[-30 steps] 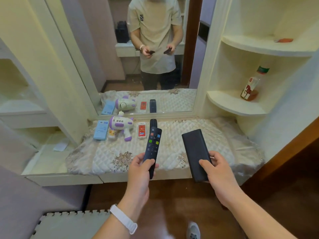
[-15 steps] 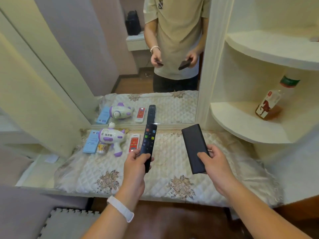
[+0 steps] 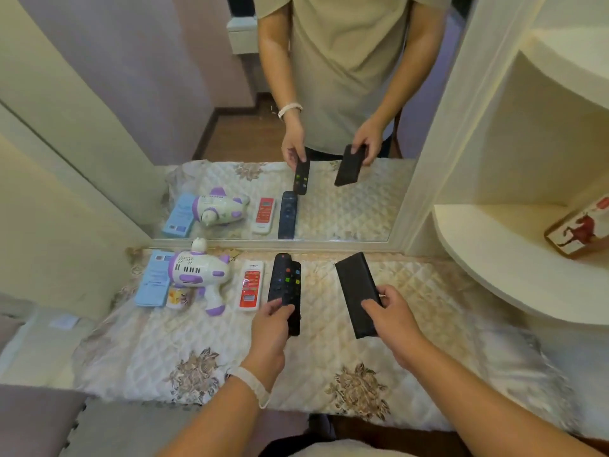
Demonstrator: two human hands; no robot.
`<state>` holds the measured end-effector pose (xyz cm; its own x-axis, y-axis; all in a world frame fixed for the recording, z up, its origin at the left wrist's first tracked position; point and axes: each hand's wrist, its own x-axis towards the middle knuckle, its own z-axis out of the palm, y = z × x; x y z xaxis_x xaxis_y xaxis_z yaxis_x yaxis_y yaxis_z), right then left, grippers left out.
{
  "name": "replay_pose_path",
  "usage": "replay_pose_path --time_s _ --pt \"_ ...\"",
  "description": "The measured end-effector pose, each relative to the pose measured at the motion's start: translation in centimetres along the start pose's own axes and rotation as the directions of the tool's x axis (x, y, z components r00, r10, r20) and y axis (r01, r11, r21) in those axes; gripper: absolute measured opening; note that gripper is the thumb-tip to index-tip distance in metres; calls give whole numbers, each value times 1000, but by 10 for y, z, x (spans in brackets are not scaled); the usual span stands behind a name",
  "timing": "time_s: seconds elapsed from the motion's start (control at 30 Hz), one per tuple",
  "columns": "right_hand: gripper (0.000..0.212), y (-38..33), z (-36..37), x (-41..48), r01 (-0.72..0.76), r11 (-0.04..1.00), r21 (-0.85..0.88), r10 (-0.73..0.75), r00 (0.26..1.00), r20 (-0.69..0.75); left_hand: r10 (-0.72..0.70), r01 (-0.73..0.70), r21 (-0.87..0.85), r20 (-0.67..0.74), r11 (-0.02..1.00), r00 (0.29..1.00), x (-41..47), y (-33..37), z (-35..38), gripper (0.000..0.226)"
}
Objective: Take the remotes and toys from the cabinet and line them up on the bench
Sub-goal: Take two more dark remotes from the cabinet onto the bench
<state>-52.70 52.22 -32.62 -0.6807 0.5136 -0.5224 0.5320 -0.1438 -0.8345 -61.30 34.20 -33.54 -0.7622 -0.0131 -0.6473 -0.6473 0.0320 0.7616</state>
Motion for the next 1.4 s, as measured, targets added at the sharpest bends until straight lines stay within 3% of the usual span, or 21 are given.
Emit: replay_pose_path --time_s 0.3,0.47,0.77,1.0,1.17,1.27,1.4 --pt "13 7 41 64 -193 978 -81 189 981 -47 -155 137 160 103 978 983 82 -2 18 28" --pt "14 13 68 93 -233 962 -140 224 971 -79 -176 144 232 124 962 977 106 -9 30 27" --pt "19 19 78 107 -256 890 -378 247 966 -74 -20 -130 486 292 864 956 117 -11 35 38" --pt "38 9 58 110 -113 705 -701 164 986 6 65 -245 580 313 777 948 107 -7 27 47" --pt "36 -2 51 104 68 563 -823 18 995 94 201 -370 614 328 698 923 91 7 16 46" --pt "40 -9 47 97 214 450 -867 -94 977 193 289 -470 667 371 579 883 83 14 9 39" --pt "41 -20 40 82 398 310 -863 -252 910 329 427 -588 741 440 324 790 63 19 0 39"
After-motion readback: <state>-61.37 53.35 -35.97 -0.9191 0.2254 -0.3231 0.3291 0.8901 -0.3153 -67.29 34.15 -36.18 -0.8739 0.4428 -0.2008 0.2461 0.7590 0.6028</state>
